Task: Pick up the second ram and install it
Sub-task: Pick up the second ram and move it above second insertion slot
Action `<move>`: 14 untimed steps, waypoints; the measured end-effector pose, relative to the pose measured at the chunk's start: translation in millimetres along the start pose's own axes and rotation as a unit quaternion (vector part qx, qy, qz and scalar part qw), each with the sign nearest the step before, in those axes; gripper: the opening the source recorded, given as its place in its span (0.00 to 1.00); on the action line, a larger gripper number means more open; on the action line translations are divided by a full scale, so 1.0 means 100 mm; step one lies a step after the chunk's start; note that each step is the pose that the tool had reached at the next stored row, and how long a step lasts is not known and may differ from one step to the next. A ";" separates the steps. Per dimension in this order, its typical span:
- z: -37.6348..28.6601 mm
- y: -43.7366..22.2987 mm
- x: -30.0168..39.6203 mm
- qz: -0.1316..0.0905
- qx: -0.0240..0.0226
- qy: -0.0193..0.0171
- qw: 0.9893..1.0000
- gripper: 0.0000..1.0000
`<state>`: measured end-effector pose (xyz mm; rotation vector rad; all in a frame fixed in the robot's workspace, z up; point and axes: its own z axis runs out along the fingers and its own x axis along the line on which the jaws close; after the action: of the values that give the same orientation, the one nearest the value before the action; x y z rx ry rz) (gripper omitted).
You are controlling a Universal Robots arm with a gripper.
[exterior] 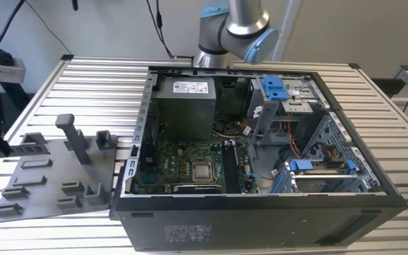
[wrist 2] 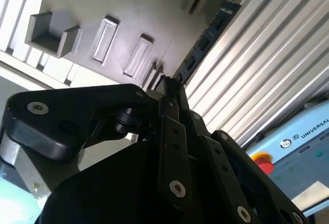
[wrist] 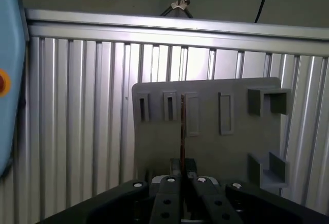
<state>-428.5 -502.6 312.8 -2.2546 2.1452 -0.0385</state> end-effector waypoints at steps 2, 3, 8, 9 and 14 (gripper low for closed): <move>-0.060 -0.002 0.000 0.000 -0.001 0.000 1.000 0.15; -0.089 -0.003 0.000 0.001 -0.002 0.000 1.000 0.15; -0.208 -0.008 0.000 0.004 -0.004 0.000 1.000 0.15; -0.222 -0.009 0.000 0.006 -0.004 0.000 1.000 0.15; -0.311 -0.012 -0.001 0.012 -0.006 0.000 1.000 0.15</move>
<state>-428.5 -502.6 344.0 -2.2353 2.1787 -0.0243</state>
